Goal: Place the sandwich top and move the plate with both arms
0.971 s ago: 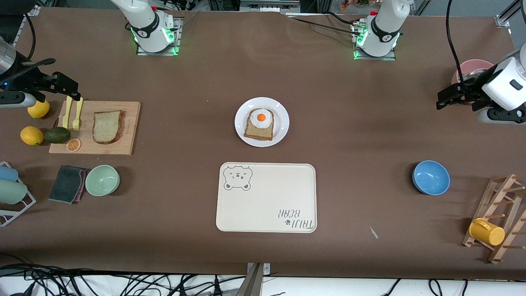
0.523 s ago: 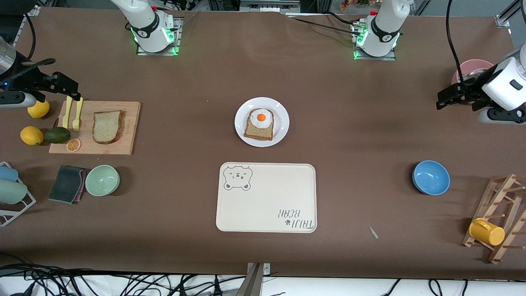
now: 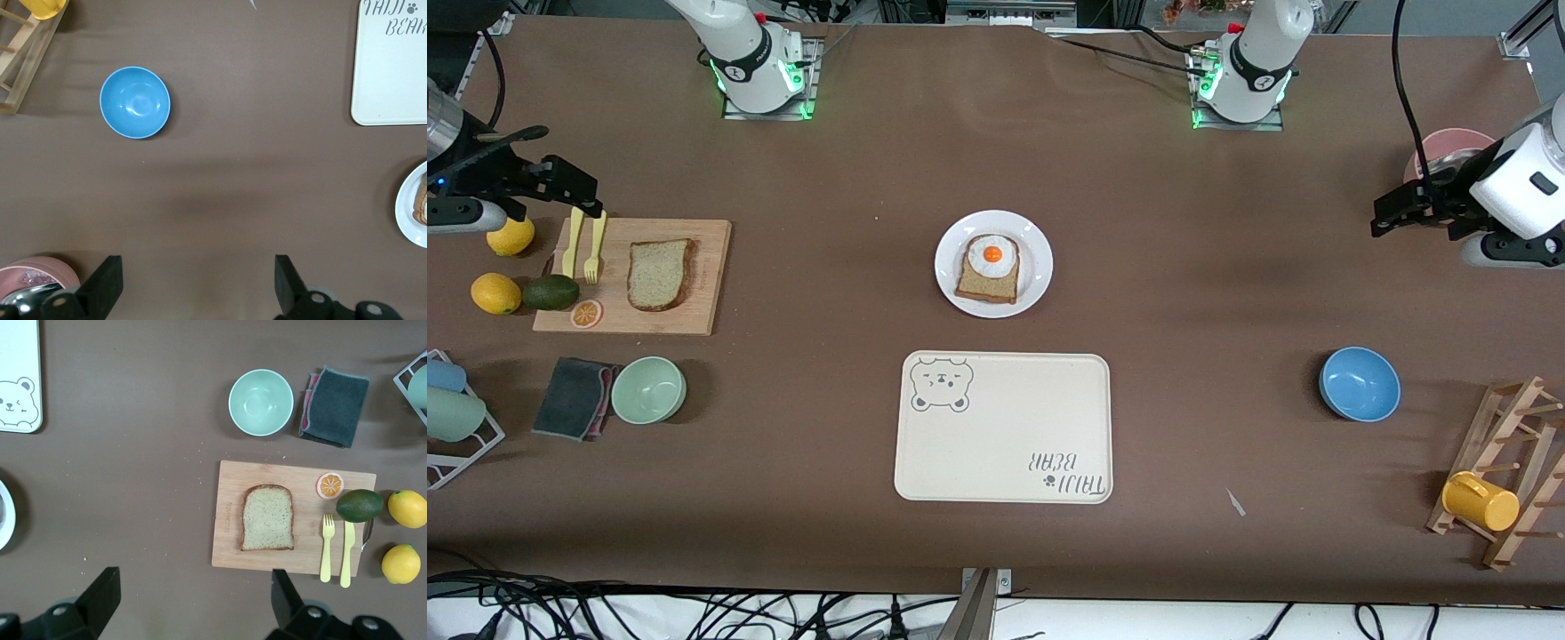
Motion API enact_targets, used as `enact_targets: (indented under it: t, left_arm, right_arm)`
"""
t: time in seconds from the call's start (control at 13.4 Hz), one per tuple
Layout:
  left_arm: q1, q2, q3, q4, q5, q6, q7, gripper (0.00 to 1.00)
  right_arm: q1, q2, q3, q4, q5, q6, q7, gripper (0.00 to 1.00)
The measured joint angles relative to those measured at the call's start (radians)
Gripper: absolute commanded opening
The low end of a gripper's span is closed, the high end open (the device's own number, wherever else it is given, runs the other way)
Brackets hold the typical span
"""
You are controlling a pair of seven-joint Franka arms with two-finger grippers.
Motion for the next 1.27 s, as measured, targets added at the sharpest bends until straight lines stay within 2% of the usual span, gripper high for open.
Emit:
enact_targets:
  t: [0.75, 1.27]
  left_arm:
    - [0.0, 0.0, 0.0, 0.0, 0.0, 0.0, 0.0, 1.0]
    - [0.001, 0.0, 0.0, 0.0, 0.0, 0.0, 0.0, 1.0]
  right_arm:
    - [0.0, 0.0, 0.002, 0.0, 0.0, -0.014, 0.0, 1.0]
    - [0.002, 0.009, 0.006, -0.003, 0.0, -0.098, 0.0, 1.0]
